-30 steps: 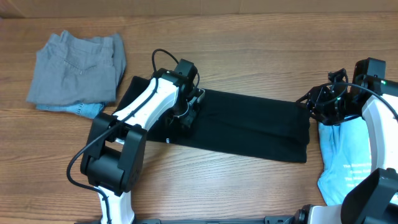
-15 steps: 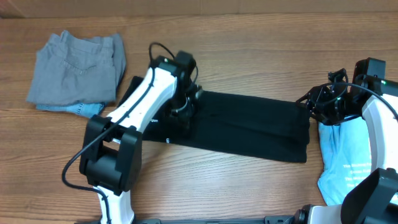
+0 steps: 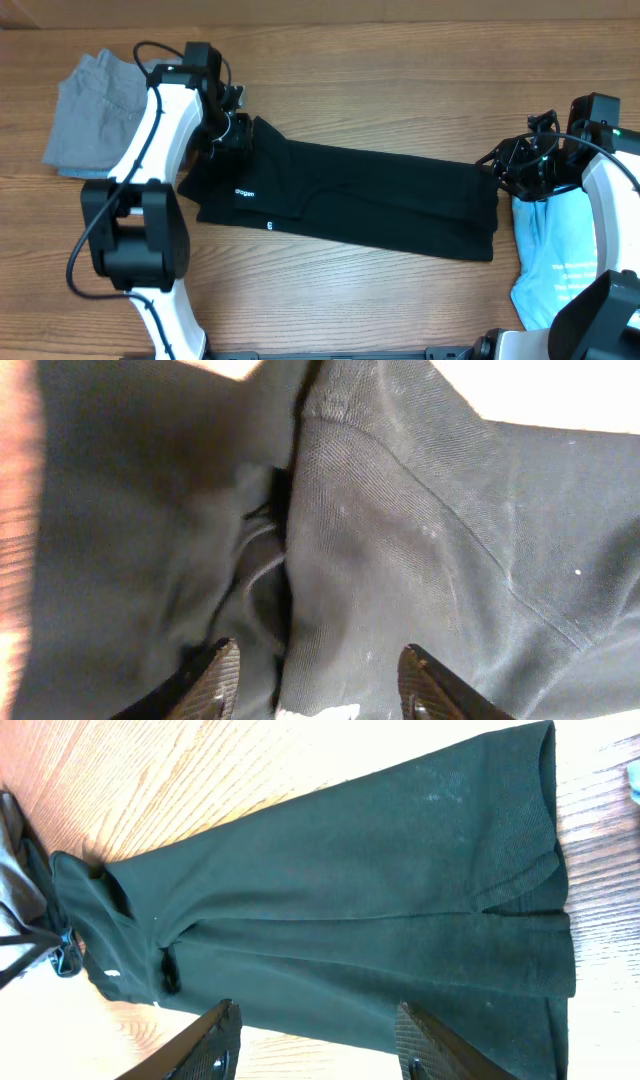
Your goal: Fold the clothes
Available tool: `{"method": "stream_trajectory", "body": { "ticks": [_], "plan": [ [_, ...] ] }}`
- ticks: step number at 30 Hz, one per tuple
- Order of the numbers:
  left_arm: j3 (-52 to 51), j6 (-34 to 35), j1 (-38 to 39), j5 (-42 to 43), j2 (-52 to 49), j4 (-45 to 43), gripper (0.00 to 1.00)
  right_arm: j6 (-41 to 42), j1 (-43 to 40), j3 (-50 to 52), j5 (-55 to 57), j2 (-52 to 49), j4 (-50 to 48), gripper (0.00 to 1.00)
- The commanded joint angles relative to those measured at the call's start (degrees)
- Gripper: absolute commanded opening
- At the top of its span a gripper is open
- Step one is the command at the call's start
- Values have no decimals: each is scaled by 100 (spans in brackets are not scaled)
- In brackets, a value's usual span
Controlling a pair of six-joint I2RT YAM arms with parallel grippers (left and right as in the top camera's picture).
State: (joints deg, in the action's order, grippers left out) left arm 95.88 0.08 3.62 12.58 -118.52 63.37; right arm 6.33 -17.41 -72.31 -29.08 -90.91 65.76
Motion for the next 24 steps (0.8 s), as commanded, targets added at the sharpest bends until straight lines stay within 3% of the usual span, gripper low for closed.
{"method": "stream_trajectory", "body": {
  "ticks": [1, 3, 5, 6, 7, 20, 22, 24],
  "plan": [
    [-140, 35, -7, 697, -501, -81, 53, -37, 22, -52, 7, 50, -9, 54],
    [-140, 35, -7, 702, -680, -98, 47, -37, 22, -50, 7, 50, -7, 54],
    [-140, 37, -4, 706, -813, -52, 27, -37, 22, -50, 7, 50, 0, 54],
    [-140, 33, -7, 798, -850, 31, 11, -37, 22, -50, 7, 50, 13, 54],
    [-136, 35, -26, 804, -841, 92, 7, -37, 22, -50, 9, 50, 28, 54],
    [76, 35, -664, 426, -435, 903, 14, -37, 22, -50, 33, 48, 22, 54],
    [76, 26, -686, 317, -435, 901, 18, -37, 22, -50, 118, 48, 15, 54],
    [76, 15, -693, 131, -435, 859, 30, -37, 22, -50, 146, 48, 11, 54]
  ]
}}
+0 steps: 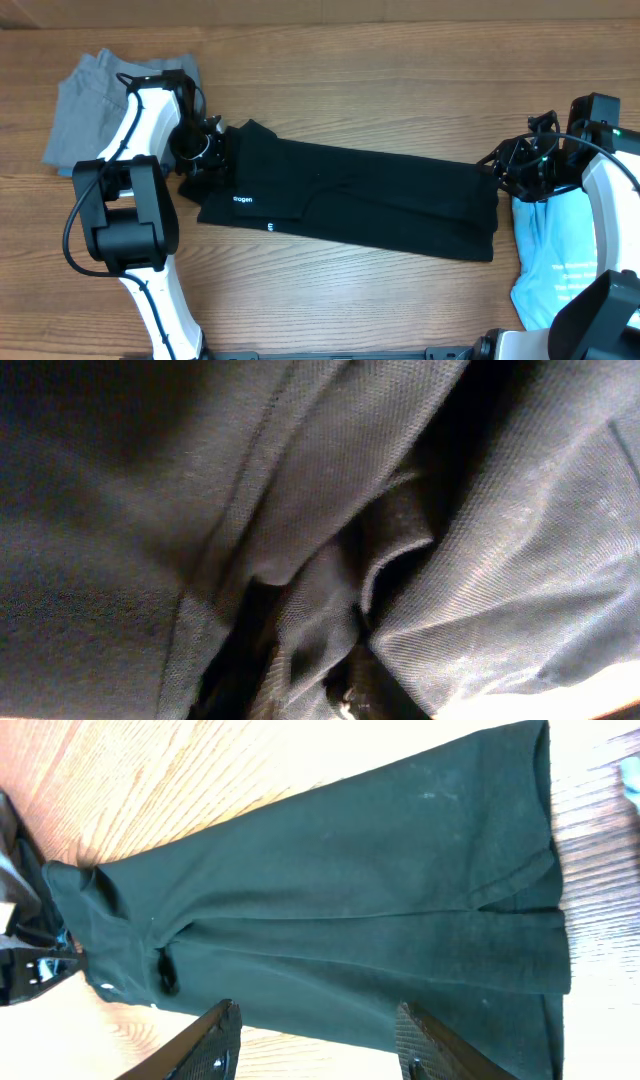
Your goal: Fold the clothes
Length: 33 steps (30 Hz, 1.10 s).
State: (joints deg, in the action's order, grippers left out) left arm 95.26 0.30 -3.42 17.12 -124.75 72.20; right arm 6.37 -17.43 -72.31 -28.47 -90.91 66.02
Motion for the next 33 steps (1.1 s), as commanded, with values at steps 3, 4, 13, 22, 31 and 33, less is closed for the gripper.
{"method": "stream_trajectory", "body": {
  "ticks": [3, 4, 13, 22, 31, 33],
  "plan": [
    [170, -13, 4, -396, 190, -105, 36, -42, 24, -50, 144, 48, -13, 54],
    [216, -37, 4, -348, 190, -122, 35, -39, 24, -50, 142, 48, -13, 55],
    [516, -404, 24, 710, 197, -859, 40, 540, 24, 2, 813, 42, -177, 42],
    [-90, -636, 420, 601, -74, -1515, 31, 1045, 7, 1084, 1410, 4, -1139, 59],
    [-393, -577, 52, 203, -116, -1746, 4, 1488, 7, 2415, 1902, 2, -2199, 52],
    [-393, -544, -74, 317, -116, -1751, 4, 1488, 7, 2566, 1904, 2, -2430, 47]
  ]
}}
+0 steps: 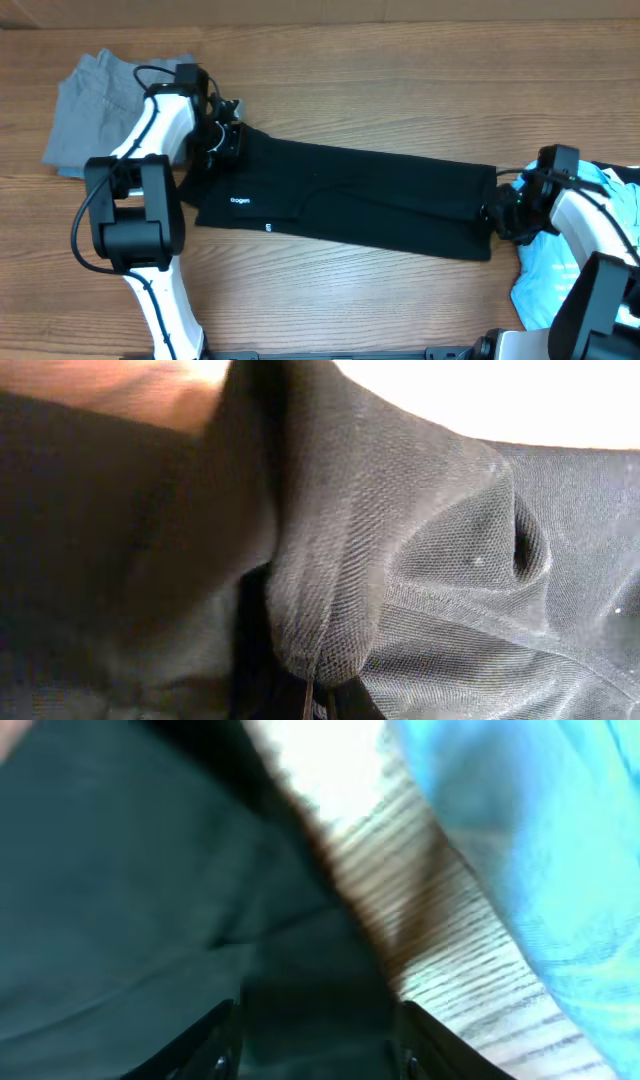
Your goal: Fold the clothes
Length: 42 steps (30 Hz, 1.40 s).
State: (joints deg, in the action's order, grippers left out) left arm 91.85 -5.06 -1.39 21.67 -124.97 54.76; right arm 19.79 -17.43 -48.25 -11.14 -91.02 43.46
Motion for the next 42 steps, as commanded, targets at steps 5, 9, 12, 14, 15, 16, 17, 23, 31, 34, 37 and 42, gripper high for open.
{"method": "stream_trajectory", "body": {
  "ticks": [5, 9, 12, 14, 15, 16, 17, 23, 31, 34, 37, 42],
  "plan": [
    [-50, -9, -501, 111, -94, -22, 4, 146, 7, 452, 44, 13, -638, 19],
    [-52, -13, -518, 262, -94, -28, 4, -72, 7, 452, -352, 15, -914, 30],
    [-52, -13, -507, 348, -94, -24, 4, -345, 13, 455, -944, 15, -1174, 47],
    [-52, -13, -505, 348, -94, -22, 4, -507, 15, 463, -1180, 13, -1327, 40],
    [-52, -13, -505, 345, -94, -20, 4, -503, 13, 479, -1193, 13, -1373, 37],
    [-52, -11, -505, 348, -94, -22, 4, -503, 13, 496, -1191, 11, -1410, 36],
    [-52, -11, -503, 348, -94, -17, 4, -503, 13, 518, -1191, 2, -1432, 36],
    [-52, -13, -503, 345, -94, -2, 4, -503, 105, 791, -1318, -142, -1576, 33],
    [-52, -11, -503, 345, -94, 33, 4, -501, 22, 479, -1325, -20, -1309, 4],
    [-15, 15, -555, 350, -92, 70, 4, -463, -85, 138, -920, 72, -678, 4],
    [170, 101, -699, 592, -92, 212, 4, -166, -136, -157, -243, 85, 120, 4],
    [367, 101, -815, 841, -92, 273, 4, -153, -136, -173, -195, 85, 415, 11]
  ]
}}
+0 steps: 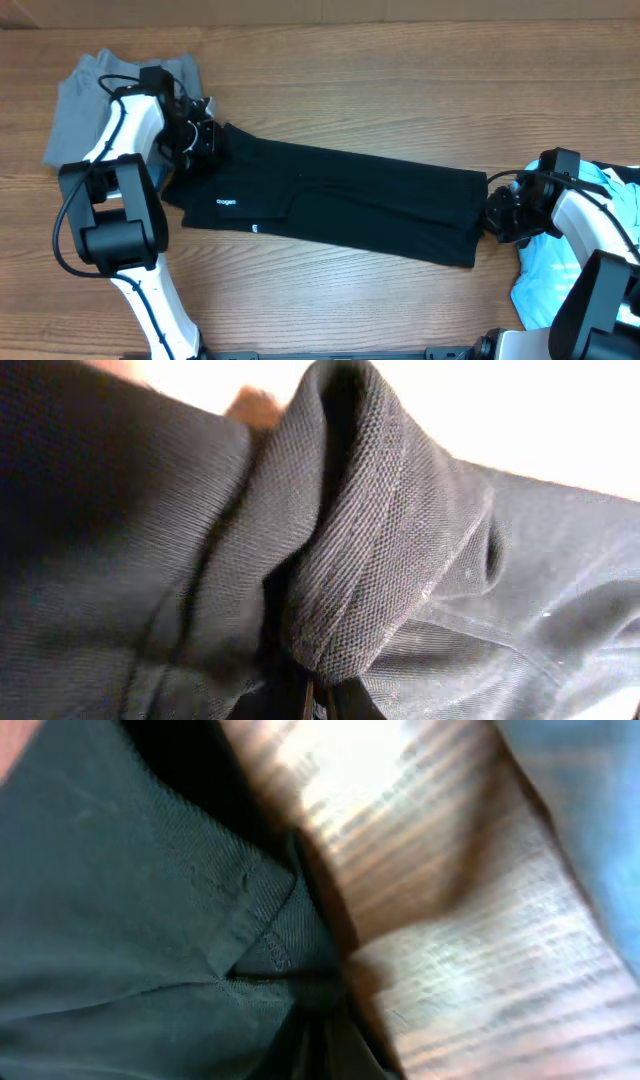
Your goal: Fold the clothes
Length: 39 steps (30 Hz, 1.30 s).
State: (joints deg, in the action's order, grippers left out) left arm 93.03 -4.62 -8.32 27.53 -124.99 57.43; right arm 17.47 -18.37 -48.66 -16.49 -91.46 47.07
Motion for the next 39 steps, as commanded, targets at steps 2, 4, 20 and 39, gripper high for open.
{"method": "stream_trajectory", "body": {
  "ticks": [2, 4, 20, 39],
  "plan": [
    [284, 50, -120, 251, -90, 50, 4, 42, -39, -131, 343, 129, 90, 25],
    [293, 33, -120, 254, -90, 101, 4, 35, -42, -131, 365, 129, 140, 23],
    [1027, -487, -107, 708, -87, 1113, 45, -293, -90, -129, -352, 105, -619, 58],
    [2885, -1178, -61, 789, 1187, 2739, 47, -1585, -98, -118, -1541, -2090, -393, 58]
  ]
}}
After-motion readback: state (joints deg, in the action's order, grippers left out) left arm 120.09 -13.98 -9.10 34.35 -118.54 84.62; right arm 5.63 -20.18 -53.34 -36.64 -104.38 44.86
